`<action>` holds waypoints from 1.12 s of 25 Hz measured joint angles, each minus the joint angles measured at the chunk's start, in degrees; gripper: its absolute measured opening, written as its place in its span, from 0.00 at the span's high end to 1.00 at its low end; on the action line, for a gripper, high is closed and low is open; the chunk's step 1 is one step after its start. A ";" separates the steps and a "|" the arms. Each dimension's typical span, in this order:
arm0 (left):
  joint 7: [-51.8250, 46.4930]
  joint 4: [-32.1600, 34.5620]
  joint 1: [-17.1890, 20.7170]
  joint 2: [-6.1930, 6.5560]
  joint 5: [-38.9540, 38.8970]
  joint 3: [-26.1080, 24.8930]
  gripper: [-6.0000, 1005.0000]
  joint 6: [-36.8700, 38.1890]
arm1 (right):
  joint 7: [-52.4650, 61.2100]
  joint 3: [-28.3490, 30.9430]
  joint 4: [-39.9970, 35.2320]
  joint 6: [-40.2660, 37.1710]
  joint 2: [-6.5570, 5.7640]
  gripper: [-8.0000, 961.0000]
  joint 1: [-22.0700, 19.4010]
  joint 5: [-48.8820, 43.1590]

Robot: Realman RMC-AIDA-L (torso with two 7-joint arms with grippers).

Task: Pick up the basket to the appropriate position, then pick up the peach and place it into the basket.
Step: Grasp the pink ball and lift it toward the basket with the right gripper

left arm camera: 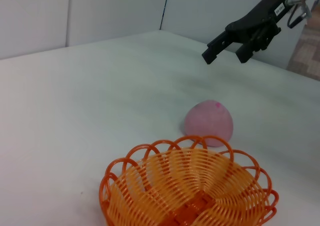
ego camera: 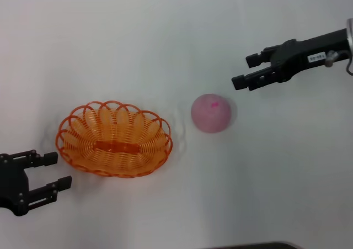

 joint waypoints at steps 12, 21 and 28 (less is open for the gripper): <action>0.05 0.00 0.31 0.26 0.06 0.02 0.40 -0.15 | 4.18 -9.12 -0.74 2.07 2.00 0.01 6.42 -7.87; 0.07 0.00 0.36 0.30 0.43 0.17 0.41 -0.19 | 6.75 -17.31 -0.33 6.30 2.75 0.01 7.62 -8.53; 0.00 0.06 0.35 0.40 0.54 0.00 0.41 -0.20 | 8.54 -22.66 2.69 10.52 2.86 0.01 8.67 -8.20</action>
